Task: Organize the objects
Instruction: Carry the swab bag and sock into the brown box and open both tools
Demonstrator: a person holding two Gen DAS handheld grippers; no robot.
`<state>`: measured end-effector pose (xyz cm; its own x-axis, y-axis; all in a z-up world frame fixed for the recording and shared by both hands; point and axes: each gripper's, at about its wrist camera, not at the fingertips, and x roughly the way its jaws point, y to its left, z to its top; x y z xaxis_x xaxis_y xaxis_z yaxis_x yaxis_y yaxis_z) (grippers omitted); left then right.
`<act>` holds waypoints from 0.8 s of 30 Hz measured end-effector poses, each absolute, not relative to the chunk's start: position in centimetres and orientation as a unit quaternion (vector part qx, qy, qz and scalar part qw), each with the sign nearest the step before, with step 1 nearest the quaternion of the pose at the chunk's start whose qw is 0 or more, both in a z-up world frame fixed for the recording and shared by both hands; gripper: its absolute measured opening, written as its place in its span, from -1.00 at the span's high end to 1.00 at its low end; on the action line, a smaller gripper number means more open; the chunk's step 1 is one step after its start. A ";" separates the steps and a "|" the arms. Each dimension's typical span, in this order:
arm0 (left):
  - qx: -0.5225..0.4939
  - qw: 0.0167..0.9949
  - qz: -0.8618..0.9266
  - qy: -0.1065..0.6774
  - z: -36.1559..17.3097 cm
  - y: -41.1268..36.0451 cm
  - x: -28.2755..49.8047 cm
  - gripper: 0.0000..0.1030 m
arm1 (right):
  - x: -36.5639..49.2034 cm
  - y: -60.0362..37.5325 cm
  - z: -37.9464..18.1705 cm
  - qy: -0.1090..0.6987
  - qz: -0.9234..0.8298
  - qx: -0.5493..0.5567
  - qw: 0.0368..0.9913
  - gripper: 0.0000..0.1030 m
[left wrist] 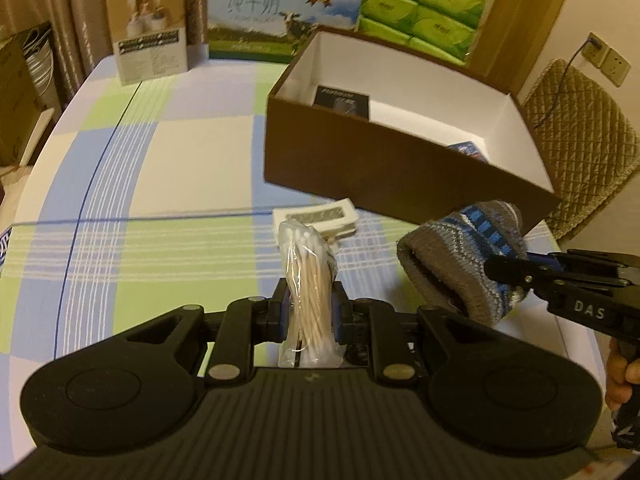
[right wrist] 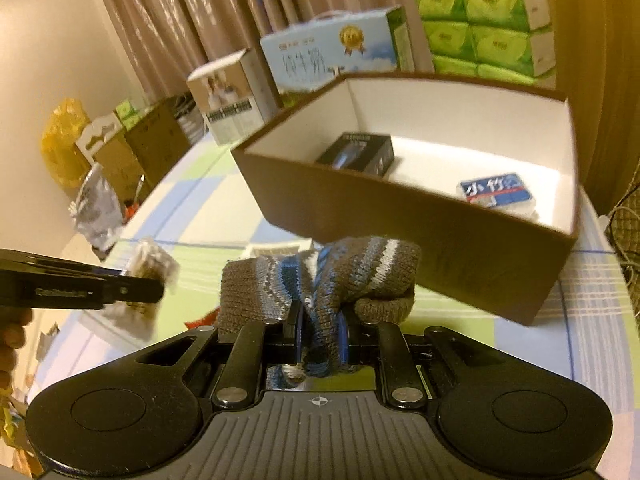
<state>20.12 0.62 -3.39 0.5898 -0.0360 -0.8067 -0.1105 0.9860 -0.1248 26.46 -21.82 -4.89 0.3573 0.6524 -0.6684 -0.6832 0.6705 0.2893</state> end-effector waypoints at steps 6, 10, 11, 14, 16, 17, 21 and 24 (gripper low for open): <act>-0.068 0.897 0.005 0.436 -1.9 -0.5 21.2 0.69 | 26.5 -23.3 -2.3 0.370 0.400 -0.008 0.839 0.74; -0.061 0.904 -0.008 0.424 -0.8 -1.4 22.4 0.69 | 27.7 -24.1 -0.9 0.355 0.388 0.001 0.851 0.74; -0.059 0.905 -0.011 0.420 -0.6 -1.7 22.8 0.69 | 28.2 -24.2 -0.5 0.351 0.384 0.004 0.854 0.74; -0.054 0.910 -0.020 0.409 0.2 -2.3 24.2 0.69 | 29.7 -24.5 0.3 0.343 0.374 0.009 0.862 0.74; -0.052 0.913 -0.026 0.403 0.7 -2.8 25.4 0.69 | 31.0 -24.6 0.6 0.340 0.367 0.012 0.866 0.74; -0.050 0.915 -0.029 0.399 0.9 -3.1 26.1 0.69 | 31.6 -24.6 0.8 0.339 0.363 0.015 0.868 0.74; -0.044 0.920 -0.042 0.388 1.8 -4.2 28.8 0.69 | 34.1 -24.6 1.3 0.334 0.352 0.023 0.874 0.74; -0.036 0.922 -0.050 0.381 2.3 -5.0 31.1 0.69 | 35.9 -24.5 1.1 0.332 0.345 0.025 0.877 0.73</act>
